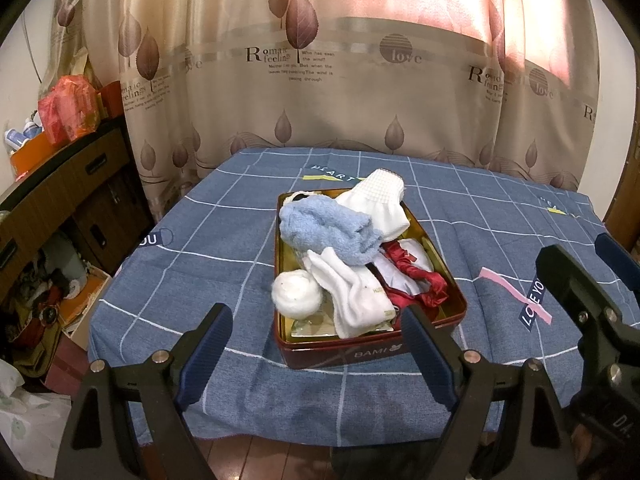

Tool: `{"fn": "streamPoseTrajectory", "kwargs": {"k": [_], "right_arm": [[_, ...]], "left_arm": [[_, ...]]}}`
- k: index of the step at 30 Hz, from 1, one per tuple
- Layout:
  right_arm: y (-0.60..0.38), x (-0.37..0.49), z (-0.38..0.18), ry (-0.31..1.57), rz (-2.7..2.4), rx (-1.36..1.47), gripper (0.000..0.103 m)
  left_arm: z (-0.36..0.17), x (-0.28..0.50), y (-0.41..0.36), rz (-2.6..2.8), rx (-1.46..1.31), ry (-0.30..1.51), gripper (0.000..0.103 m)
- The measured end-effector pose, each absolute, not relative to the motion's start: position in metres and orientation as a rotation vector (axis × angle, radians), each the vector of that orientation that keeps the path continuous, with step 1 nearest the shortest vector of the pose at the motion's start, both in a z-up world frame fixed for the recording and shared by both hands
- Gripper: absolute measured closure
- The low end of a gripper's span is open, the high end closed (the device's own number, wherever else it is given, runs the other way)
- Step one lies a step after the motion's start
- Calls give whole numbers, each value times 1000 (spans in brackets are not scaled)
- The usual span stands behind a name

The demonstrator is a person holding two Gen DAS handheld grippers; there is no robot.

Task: Organize soft objects

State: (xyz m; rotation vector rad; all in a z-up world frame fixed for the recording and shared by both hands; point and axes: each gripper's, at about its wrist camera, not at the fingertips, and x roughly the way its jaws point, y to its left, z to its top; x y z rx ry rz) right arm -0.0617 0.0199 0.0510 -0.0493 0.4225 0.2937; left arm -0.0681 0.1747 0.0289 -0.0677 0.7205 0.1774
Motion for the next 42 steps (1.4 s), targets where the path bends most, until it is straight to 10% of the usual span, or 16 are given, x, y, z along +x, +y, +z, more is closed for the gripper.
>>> {"fn": "streamPoseTrajectory", "kwargs": {"k": [42], "right_arm": [[24,-66,49,429,292,-37,1]], "left_arm": [[24,-74,173,254,-76,686,14]]}}
